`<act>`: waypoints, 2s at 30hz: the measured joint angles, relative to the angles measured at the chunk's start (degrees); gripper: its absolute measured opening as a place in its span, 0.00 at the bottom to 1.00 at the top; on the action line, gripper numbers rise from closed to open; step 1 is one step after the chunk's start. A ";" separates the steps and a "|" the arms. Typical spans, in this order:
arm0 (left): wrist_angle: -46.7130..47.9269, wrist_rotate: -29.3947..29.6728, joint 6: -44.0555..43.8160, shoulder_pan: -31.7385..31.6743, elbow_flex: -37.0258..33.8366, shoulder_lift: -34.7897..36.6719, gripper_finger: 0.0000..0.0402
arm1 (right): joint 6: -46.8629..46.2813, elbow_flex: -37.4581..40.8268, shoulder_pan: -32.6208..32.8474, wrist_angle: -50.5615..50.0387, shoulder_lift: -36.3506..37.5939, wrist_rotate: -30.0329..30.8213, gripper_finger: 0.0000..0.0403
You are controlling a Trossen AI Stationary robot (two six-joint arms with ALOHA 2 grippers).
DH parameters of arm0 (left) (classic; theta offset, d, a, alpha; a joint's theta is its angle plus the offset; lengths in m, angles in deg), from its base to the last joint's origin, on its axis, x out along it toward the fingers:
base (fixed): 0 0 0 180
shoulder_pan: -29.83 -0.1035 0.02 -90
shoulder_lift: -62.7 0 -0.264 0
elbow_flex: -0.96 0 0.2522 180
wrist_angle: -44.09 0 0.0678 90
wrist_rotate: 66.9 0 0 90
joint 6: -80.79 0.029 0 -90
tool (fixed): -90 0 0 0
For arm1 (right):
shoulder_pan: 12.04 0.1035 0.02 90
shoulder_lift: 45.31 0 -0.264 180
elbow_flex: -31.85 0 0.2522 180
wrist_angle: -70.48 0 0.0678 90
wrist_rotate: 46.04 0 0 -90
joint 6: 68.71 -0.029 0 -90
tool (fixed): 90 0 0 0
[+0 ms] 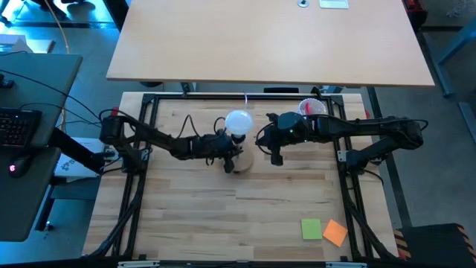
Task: Screw lightbulb
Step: Insert the lightbulb into the brown lamp, then remove the lightbulb from the brown lamp
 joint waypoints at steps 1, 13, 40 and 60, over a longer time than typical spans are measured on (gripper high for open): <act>0.12 0.20 0.03 0.43 0.00 0.00 0.10 | 0.27 -0.02 0.12 0.02 0.00 0.02 0.04; 14.94 0.40 -2.00 0.86 -0.09 2.09 0.26 | 0.77 1.34 0.88 -0.20 0.07 0.02 0.04; -27.25 21.62 20.49 12.61 -17.61 30.83 0.08 | -15.37 35.06 2.91 74.12 8.95 -8.11 0.04; -32.34 7.45 16.03 2.76 -14.47 29.21 0.00 | -9.13 25.90 1.26 90.39 -8.10 -1.93 0.00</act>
